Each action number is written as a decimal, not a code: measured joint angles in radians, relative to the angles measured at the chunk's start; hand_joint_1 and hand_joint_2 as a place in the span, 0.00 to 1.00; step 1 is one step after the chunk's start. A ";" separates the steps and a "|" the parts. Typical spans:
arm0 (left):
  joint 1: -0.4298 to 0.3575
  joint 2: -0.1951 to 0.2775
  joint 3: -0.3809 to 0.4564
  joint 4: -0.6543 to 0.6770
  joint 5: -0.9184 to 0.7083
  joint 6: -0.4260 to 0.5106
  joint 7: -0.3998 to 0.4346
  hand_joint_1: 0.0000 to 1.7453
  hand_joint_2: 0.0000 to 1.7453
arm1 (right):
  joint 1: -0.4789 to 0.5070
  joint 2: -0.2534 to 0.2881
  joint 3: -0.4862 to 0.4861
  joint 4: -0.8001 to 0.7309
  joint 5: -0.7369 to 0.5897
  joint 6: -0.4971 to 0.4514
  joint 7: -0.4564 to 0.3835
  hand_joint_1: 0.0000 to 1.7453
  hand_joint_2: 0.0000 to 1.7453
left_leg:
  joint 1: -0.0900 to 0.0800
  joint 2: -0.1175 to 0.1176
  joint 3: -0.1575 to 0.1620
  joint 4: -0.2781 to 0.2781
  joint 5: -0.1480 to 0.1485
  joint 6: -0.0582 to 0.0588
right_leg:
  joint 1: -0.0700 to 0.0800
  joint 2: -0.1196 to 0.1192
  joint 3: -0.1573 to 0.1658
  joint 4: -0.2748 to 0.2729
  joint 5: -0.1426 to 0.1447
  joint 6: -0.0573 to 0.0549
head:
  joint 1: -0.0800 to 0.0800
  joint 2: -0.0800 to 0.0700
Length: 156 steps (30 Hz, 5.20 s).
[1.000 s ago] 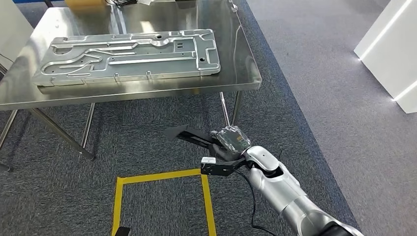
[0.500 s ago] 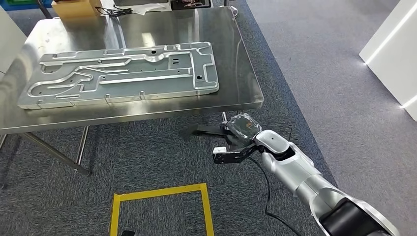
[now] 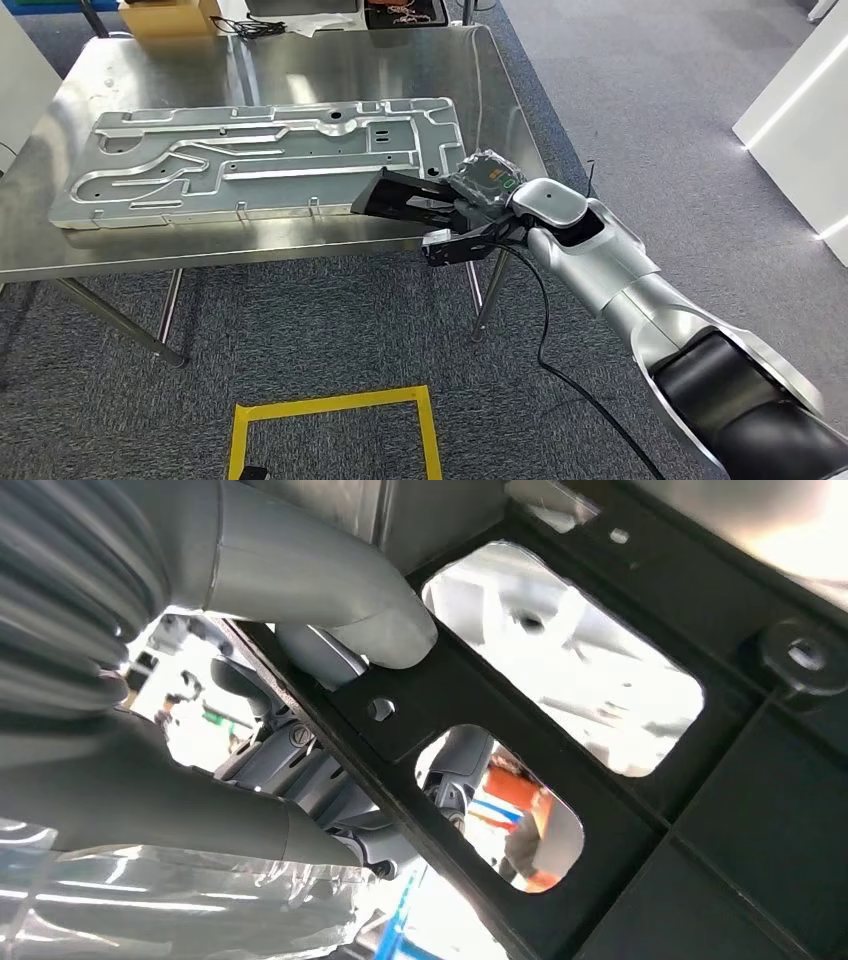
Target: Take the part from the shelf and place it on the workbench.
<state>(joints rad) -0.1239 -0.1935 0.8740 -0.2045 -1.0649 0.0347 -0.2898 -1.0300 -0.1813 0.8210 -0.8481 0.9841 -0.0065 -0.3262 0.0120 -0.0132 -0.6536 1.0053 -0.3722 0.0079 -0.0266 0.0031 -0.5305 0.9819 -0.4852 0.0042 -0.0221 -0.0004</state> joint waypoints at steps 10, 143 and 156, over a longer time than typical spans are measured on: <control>0.008 0.000 0.002 0.000 0.026 -0.001 -0.011 0.00 1.00 | -0.325 0.098 0.064 0.120 -0.096 0.219 0.014 1.00 1.00 | -0.011 -0.001 -0.006 0.001 0.001 0.018 | -0.012 -0.002 -0.004 -0.008 0.005 0.047 | 0.000 0.000; -0.002 -0.005 0.023 0.007 -0.058 0.225 -0.142 0.00 1.00 | 0.589 0.436 -0.199 0.212 0.087 -0.701 0.002 0.00 0.00 | -0.022 -0.004 0.226 -0.050 -0.151 0.014 | 0.058 0.045 -0.046 0.007 0.074 -0.043 | 0.005 0.000; -0.003 0.003 0.022 0.007 -0.057 0.201 -0.104 0.00 0.00 | 0.627 0.455 -0.244 0.179 0.106 -0.701 0.006 0.00 0.00 | -0.022 -0.003 0.228 -0.053 -0.152 0.014 | 0.058 0.046 -0.045 0.007 0.073 -0.044 | 0.005 0.000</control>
<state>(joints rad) -0.1268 -0.1907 0.8963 -0.1973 -1.1222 0.2356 -0.3934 -0.4029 0.2742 0.5770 -0.6686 1.0897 -0.7077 -0.3197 -0.0099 -0.0160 -0.4257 0.9525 -0.5244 0.0215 0.0313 0.0493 -0.5760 0.9884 -0.4122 -0.0401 -0.0175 -0.0004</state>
